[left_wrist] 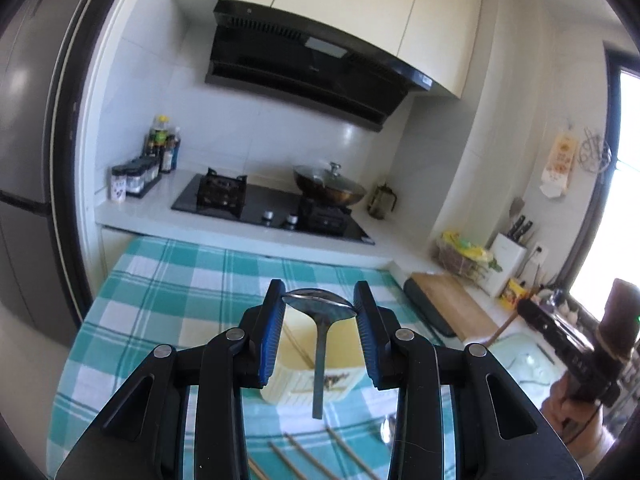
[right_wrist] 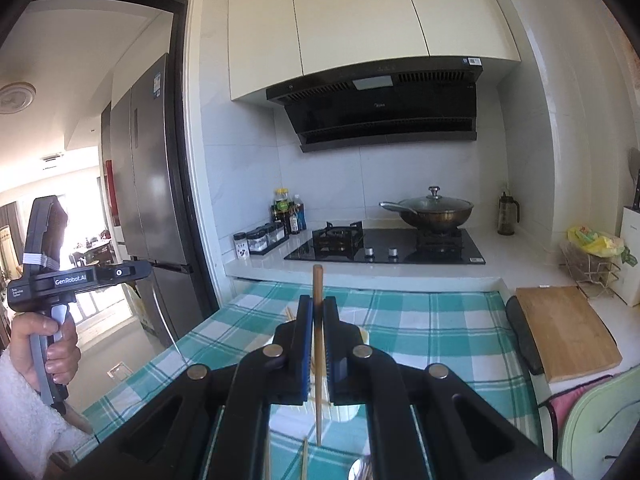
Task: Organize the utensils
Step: 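Carry the chopstick and spoon over the cream holder and open both tools, then lower the left tool onto a wooden chopstick and close while the right tool closes on the metal spoon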
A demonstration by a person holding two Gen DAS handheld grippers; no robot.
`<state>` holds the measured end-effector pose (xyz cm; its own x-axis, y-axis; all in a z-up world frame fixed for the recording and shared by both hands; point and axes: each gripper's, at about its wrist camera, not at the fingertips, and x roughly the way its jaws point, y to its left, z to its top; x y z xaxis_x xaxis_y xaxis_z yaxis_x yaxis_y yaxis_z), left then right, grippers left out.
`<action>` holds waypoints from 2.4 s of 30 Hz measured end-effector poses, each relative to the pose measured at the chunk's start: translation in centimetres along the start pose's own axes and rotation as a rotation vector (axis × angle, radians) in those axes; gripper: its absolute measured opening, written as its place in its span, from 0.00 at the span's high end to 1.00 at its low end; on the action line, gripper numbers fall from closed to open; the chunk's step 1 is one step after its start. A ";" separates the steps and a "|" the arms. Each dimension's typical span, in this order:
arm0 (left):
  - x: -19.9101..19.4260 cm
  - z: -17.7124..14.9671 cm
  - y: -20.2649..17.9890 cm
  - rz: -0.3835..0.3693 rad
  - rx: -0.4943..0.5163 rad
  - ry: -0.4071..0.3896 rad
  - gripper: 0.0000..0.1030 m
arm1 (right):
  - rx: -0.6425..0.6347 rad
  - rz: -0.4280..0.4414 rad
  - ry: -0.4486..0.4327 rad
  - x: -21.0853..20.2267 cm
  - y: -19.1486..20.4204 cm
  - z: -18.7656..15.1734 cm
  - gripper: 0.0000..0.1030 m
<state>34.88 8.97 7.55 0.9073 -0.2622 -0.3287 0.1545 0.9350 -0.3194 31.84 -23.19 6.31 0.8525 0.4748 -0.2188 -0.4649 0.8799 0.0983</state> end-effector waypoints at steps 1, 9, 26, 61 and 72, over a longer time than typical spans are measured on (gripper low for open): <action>0.8 0.5 0.1 0.015 -0.009 -0.020 0.66 | -0.009 -0.004 -0.027 0.5 0.3 0.4 0.95; 8.4 0.6 1.0 0.112 -0.042 -0.063 0.66 | -0.028 -0.040 -0.198 5.9 0.3 1.9 0.95; 18.8 -5.4 4.5 0.141 -0.086 0.278 0.66 | 0.195 -0.027 0.257 20.8 -5.9 -3.6 0.95; 1.1 -27.2 3.9 0.265 -0.126 0.491 0.21 | 0.050 -0.430 0.633 -1.4 -9.4 -26.9 0.53; 4.4 -28.9 1.3 0.391 -0.013 0.515 0.15 | 0.089 -0.411 0.630 -1.6 -9.8 -27.1 0.53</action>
<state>27.75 2.10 -19.98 0.5914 0.0133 -0.8063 -0.1576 0.9825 -0.0994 28.53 -33.06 -20.56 0.6425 0.0317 -0.7657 -0.0957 0.9946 -0.0392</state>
